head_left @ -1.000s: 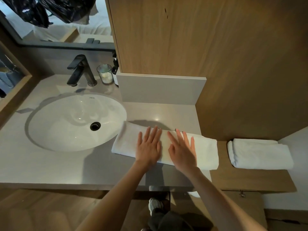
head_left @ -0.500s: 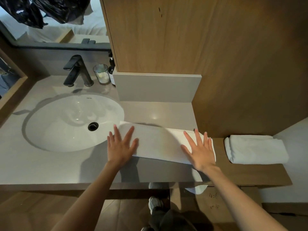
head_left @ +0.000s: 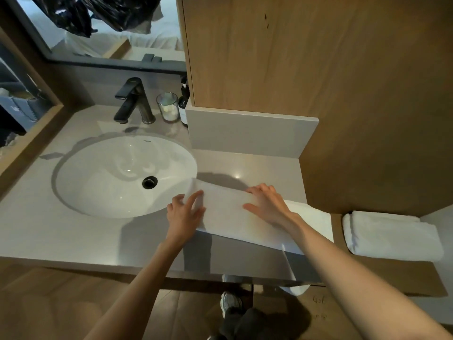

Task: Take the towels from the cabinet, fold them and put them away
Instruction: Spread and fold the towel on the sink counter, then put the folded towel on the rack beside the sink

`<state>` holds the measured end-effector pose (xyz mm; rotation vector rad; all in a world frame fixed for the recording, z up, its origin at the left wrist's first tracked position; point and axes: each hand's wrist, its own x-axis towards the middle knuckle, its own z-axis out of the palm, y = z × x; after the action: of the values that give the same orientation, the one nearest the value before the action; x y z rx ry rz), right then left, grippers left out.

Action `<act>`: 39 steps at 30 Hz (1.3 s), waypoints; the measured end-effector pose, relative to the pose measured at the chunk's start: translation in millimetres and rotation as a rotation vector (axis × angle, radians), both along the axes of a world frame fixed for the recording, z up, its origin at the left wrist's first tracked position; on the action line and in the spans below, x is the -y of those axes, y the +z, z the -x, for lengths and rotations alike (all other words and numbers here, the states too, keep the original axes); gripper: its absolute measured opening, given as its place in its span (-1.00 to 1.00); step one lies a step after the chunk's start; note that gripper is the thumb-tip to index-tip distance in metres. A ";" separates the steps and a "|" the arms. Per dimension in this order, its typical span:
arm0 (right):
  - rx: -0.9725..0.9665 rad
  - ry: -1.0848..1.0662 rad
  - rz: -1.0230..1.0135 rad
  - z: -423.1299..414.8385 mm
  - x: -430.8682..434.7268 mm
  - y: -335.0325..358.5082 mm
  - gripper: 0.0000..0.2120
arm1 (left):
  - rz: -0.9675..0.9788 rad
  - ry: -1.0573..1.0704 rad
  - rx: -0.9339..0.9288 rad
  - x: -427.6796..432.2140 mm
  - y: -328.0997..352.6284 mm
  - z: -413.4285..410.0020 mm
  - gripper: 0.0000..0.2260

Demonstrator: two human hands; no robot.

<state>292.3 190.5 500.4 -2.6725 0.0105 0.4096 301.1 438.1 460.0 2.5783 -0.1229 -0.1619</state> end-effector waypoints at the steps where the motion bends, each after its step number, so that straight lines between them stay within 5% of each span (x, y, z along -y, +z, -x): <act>1: -0.034 0.021 0.018 -8.1 -1.4 0.4 -0.52 | 0.016 0.012 -0.023 1.2 1.2 -0.9 -0.59; 7: -0.207 0.039 -0.088 -31.1 4.8 0.3 -0.54 | 0.141 0.137 -0.189 5.8 9.6 -14.3 -0.57; 16: -0.236 0.082 -0.052 -25.9 3.7 4.8 -0.60 | 0.488 0.083 -0.127 -9.7 35.4 -17.1 -0.70; 27: 0.187 -0.110 -0.303 52.2 43.4 138.8 -0.84 | 0.569 -0.237 0.305 52.2 178.4 -29.9 -0.72; 31: 0.418 -0.223 -0.345 93.8 57.7 197.3 -0.85 | 0.743 -0.190 0.486 101.3 249.4 -8.2 -0.57; 36: 0.677 -0.340 -0.350 140.9 79.4 261.6 -0.93 | 1.019 -0.126 0.133 149.5 307.1 35.7 -0.12; 39: 0.794 -0.397 -0.371 167.4 93.0 293.3 -0.89 | 1.037 -0.283 -0.104 172.7 324.6 54.7 -0.08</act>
<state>125.0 97.5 793.7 -2.2124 0.1988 -0.7049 246.4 265.4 784.6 1.5083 -0.4105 -0.2528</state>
